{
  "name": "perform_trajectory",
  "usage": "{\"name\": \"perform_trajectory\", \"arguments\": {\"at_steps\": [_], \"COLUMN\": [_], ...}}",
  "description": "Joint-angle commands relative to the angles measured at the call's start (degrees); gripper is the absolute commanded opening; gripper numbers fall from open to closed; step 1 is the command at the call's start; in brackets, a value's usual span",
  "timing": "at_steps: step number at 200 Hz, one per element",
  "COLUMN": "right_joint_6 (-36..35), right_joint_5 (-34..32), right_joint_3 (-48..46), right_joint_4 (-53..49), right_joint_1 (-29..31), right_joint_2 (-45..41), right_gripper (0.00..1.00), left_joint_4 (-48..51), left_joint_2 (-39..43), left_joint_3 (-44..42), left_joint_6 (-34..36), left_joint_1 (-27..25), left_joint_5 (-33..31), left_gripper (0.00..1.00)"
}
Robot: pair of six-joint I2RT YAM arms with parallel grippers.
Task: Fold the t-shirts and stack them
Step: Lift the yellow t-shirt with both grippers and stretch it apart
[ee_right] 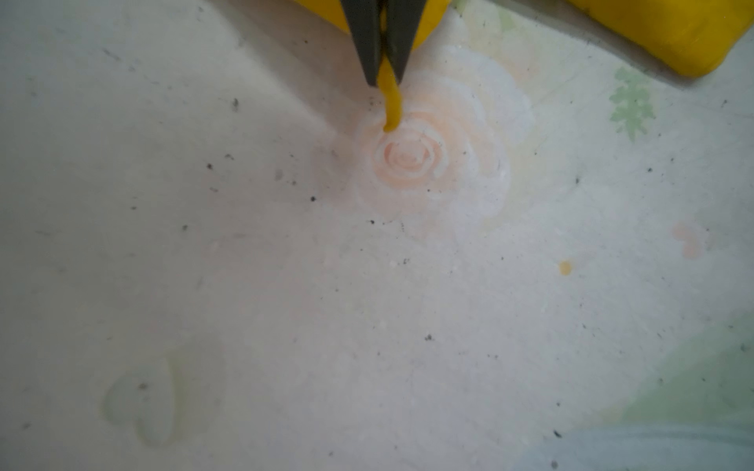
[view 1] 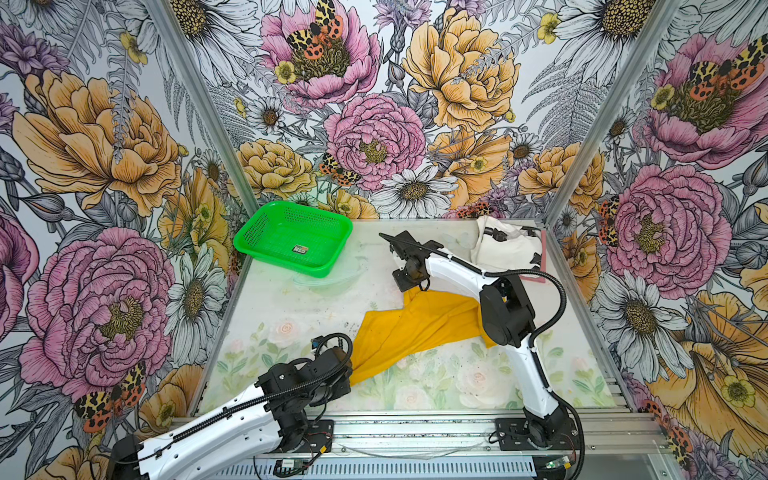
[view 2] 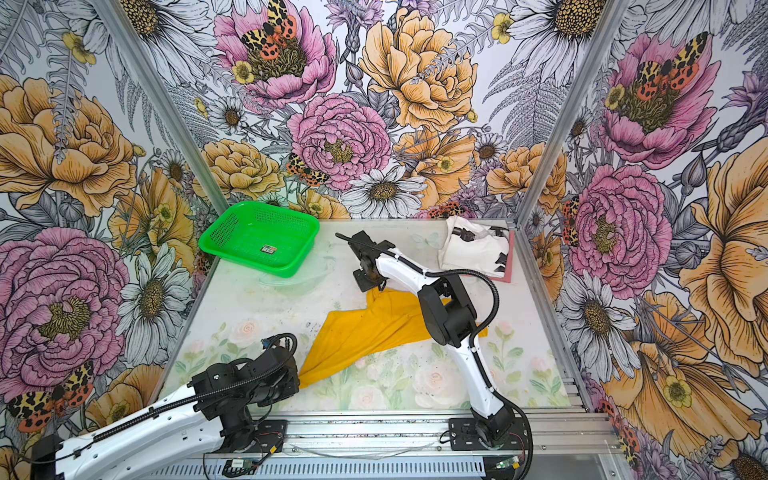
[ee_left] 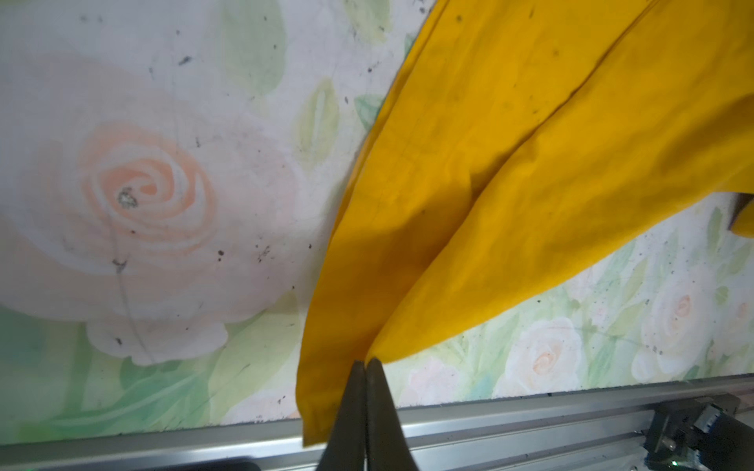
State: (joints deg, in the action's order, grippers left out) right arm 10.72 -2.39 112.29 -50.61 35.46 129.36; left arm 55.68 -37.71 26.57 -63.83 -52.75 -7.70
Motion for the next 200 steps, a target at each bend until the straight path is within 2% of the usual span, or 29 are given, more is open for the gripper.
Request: {"name": "perform_trajectory", "arguments": {"at_steps": [1, 51, 76, 93, 122, 145, 170, 200], "right_joint_6": [-3.0, -7.4, -8.8, -9.3, -9.6, -9.5, -10.3, -12.8], "right_joint_5": [-4.8, -7.6, -9.1, -9.7, -10.3, -10.9, -10.4, -2.5], "right_joint_3": [6.1, 13.7, 16.4, 17.2, 15.7, 16.1, 18.5, 22.5], "right_joint_4": [-1.9, -9.1, -11.8, -13.1, -13.8, -13.9, -13.9, -13.6], "right_joint_1": [-2.7, -11.4, -15.7, -18.5, -21.8, -23.2, -23.7, -23.6], "right_joint_2": [-13.1, -29.2, -33.8, -36.8, -43.0, -46.2, -48.1, -50.5], "right_gripper": [0.00, 0.00, 0.00, 0.00, 0.00, 0.00, 0.00, 0.00], "left_joint_4": [-4.7, -4.4, -4.4, -3.9, -1.1, -0.8, -0.3, -0.2], "left_joint_2": [-3.6, -15.1, -18.1, -19.4, -19.8, -19.9, -21.5, -22.2], "left_joint_3": [6.8, 29.2, 40.3, 45.6, 51.1, 54.7, 62.4, 73.6], "left_joint_6": [9.0, 32.1, 38.4, 40.9, 43.7, 45.2, 47.7, 49.6], "left_joint_1": [4.9, 25.9, 35.4, 39.8, 46.0, 49.7, 50.3, 50.3], "left_joint_5": [1.2, 4.6, 8.2, 11.7, 14.5, 19.5, 25.3, 29.9], "left_gripper": [0.00, 0.00, 0.00, 0.00, 0.00, 0.00, 0.00, 0.00]}}
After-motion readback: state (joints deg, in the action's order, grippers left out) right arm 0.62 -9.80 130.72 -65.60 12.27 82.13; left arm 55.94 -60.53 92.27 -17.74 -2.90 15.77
